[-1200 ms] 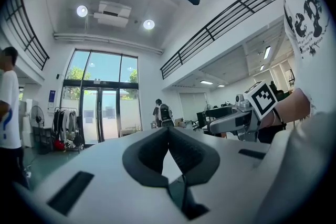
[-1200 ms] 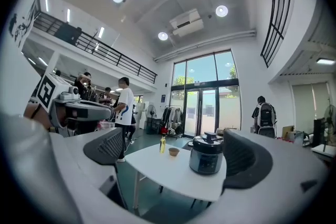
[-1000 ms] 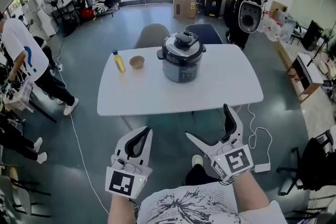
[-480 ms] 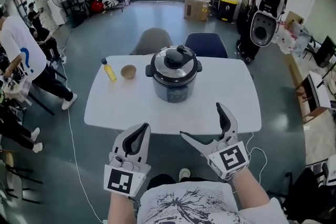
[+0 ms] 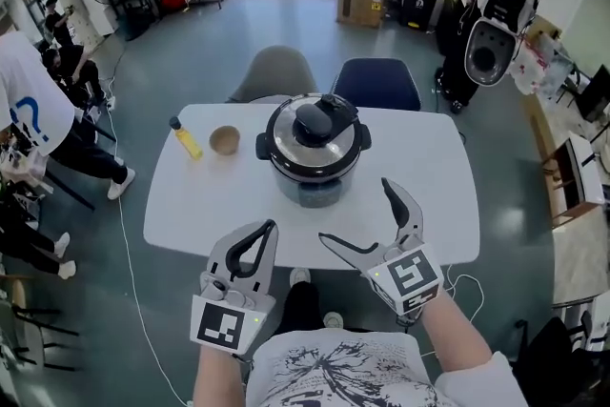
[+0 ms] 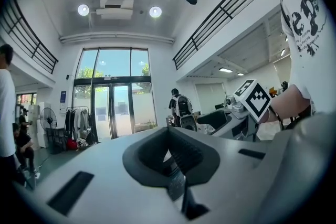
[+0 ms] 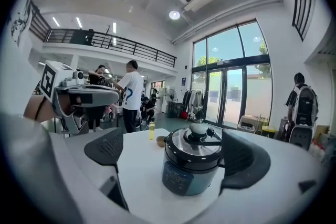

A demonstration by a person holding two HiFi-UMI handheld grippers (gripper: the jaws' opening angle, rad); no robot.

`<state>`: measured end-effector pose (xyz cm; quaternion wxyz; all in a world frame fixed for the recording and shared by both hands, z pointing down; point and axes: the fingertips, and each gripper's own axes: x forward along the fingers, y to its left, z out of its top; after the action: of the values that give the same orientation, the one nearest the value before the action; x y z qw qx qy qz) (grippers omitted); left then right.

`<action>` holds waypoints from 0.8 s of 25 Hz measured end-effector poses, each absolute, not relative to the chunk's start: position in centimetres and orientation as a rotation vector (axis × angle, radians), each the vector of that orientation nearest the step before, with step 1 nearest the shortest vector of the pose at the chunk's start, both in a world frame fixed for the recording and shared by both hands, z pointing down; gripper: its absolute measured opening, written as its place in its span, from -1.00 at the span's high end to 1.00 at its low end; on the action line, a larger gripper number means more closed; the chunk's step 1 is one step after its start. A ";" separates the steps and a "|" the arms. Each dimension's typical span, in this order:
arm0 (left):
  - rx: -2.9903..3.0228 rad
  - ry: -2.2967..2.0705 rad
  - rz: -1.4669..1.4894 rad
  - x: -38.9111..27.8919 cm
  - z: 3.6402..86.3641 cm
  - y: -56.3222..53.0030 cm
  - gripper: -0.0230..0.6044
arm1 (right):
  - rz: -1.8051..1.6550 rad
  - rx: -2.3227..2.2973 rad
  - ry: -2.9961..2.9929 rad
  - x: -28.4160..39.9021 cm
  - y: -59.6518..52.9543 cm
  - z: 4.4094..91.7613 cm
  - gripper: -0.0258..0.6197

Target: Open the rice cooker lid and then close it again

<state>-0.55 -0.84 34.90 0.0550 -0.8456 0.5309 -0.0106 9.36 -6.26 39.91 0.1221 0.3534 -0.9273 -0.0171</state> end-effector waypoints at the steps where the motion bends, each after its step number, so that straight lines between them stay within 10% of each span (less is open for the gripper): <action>1: -2.568 1.604 -0.029 -1.0 35.2 -2.4 0.88 | -0.050 1.032 -2.694 8.8 -7.8 40.4 -0.89; 20: -2.667 1.426 -0.007 -9.1 34.5 -28.8 0.88 | 0.207 0.875 -2.223 -0.9 -34.5 46.1 -0.74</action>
<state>-9.14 -28.83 34.50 0.0588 -0.8804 0.4706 -0.0022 -0.88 -34.50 46.07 0.3632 0.3401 -0.8637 0.0805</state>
